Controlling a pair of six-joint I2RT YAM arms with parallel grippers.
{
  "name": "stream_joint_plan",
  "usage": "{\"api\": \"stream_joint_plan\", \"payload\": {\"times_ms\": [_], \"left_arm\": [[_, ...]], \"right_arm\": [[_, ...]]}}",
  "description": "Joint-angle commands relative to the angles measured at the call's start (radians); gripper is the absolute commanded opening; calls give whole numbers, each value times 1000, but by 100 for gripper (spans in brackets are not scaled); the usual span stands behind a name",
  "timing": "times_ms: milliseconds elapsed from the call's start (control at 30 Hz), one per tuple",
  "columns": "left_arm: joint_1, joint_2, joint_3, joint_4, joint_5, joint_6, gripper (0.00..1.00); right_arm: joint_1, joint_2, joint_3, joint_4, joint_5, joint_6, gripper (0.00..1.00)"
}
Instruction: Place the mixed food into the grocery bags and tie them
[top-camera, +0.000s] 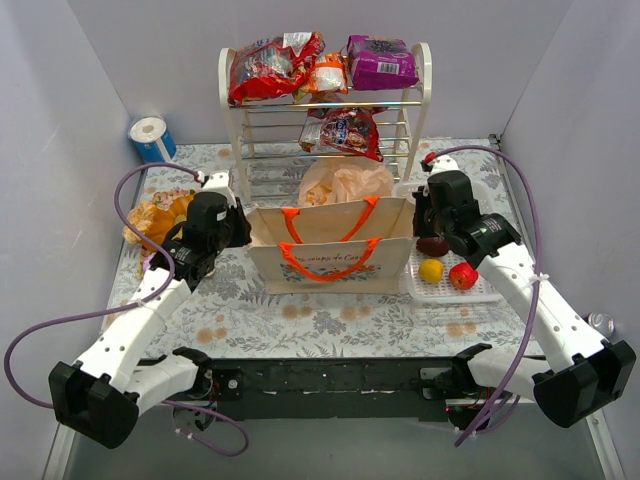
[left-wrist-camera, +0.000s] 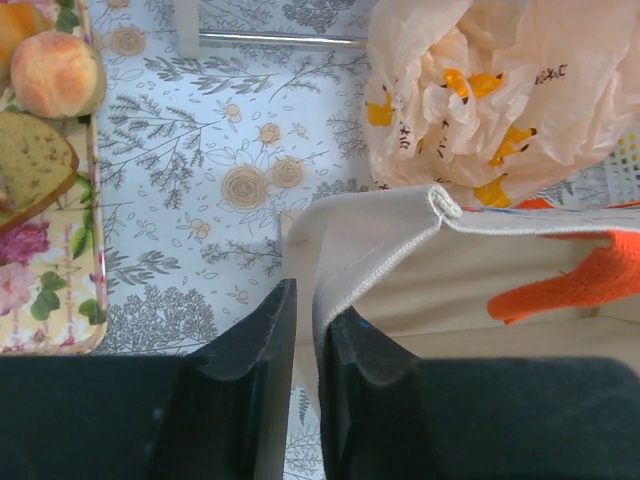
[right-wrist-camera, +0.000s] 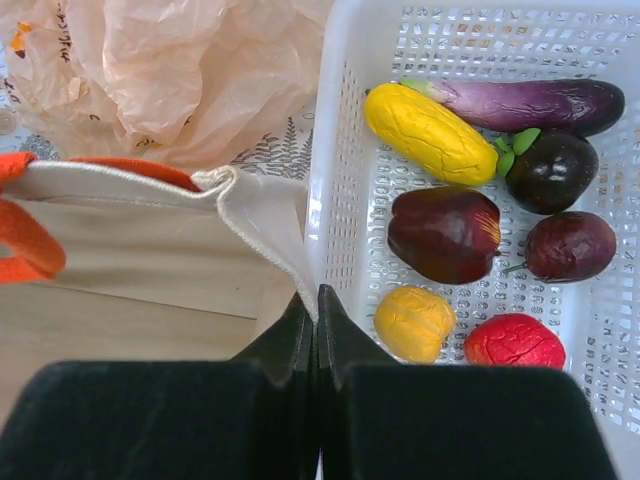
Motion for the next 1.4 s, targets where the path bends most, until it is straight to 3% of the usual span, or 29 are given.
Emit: {"api": "stream_joint_plan", "payload": {"times_ms": [0, 67, 100, 333, 400, 700, 933, 1067, 1267, 1300, 1367], "left_arm": [[37, -24, 21, 31, 89, 103, 22], [37, -16, 61, 36, 141, 120, 47], [37, -4, 81, 28, 150, 126, 77], [37, 10, 285, 65, 114, 195, 98], [37, 41, 368, 114, 118, 233, 98], [45, 504, 944, 191, 124, 376, 98], [71, 794, 1291, 261, 110, 451, 98], [77, 886, 1360, 260, 144, 465, 98], [80, 902, 1276, 254, 143, 454, 98], [80, 902, 1268, 255, 158, 454, 97], [80, 905, 1253, 260, 163, 451, 84]], "right_arm": [[-31, -44, -33, 16, -28, -27, 1], [-31, -54, -48, 47, -65, -23, 1], [-31, -57, -53, 53, -97, -21, 1], [-31, -71, -41, 78, -180, -18, 4], [-31, -74, -44, 90, -201, -15, 4], [-31, -73, -78, 127, -264, -9, 5], [-29, -73, -96, 151, -327, -1, 5], [-31, -74, -95, 151, -332, -3, 5], [-29, -80, -87, 144, -329, -4, 5], [-29, -80, -87, 144, -330, -4, 5], [-31, -82, -87, 142, -330, -4, 5]]}}
